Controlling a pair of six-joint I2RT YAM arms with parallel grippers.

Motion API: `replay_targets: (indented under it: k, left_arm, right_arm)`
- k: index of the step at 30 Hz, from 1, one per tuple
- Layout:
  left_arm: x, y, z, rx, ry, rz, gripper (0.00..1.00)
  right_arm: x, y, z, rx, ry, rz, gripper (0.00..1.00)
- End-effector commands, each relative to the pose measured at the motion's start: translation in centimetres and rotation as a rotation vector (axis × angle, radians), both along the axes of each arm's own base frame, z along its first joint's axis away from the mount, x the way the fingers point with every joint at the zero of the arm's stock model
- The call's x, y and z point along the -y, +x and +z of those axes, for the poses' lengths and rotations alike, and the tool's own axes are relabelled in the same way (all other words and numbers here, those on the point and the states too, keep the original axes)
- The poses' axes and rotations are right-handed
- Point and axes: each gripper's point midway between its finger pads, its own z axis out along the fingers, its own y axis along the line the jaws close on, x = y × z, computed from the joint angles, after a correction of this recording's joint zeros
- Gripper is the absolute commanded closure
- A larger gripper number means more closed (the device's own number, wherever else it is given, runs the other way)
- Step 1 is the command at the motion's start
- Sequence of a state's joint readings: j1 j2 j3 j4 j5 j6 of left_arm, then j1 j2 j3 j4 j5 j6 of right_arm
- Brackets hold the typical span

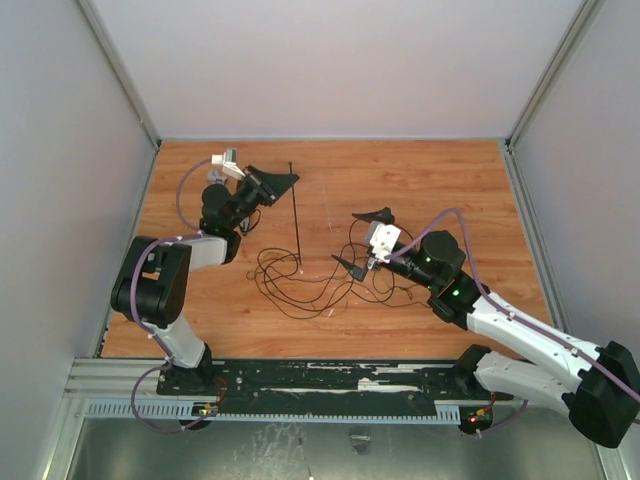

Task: Zip-tie the wires
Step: Pick up the ribbon at the center of the board, then tie the cable at the center of the board.

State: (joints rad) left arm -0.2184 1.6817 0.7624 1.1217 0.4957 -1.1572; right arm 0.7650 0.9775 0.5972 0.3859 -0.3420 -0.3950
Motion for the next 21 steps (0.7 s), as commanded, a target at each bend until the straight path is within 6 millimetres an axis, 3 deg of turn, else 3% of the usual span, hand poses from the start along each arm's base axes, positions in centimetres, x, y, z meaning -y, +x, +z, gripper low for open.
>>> replay_targets:
  k: [1, 6, 11, 17, 21]
  left_arm:
    - [-0.3, 0.0, 2.3, 0.283, 0.166, 0.138, 1.0]
    - [0.6, -0.2, 2.7, 0.389, 0.157, 0.155, 1.0]
    - [1.1, 0.0, 1.5, 0.423, 0.115, 0.195, 1.0]
    - [2.7, 0.6, -0.2, 0.458, 0.104, 0.187, 1.0]
    - [3.5, 0.9, -1.4, 0.454, 0.133, 0.163, 1.0]
  right_arm:
    - [1.1, -0.2, -0.6, -0.205, 0.074, -0.068, 0.01]
    - [1.2, -1.0, -2.0, -0.326, 0.097, -0.067, 0.01]
    - [1.0, -1.9, -4.0, -0.438, 0.081, -0.048, 0.01]
    - [1.5, -2.7, -4.3, -0.427, 0.105, -0.039, 0.01]
    - [1.8, -2.6, -5.6, -0.456, 0.073, -0.061, 0.01]
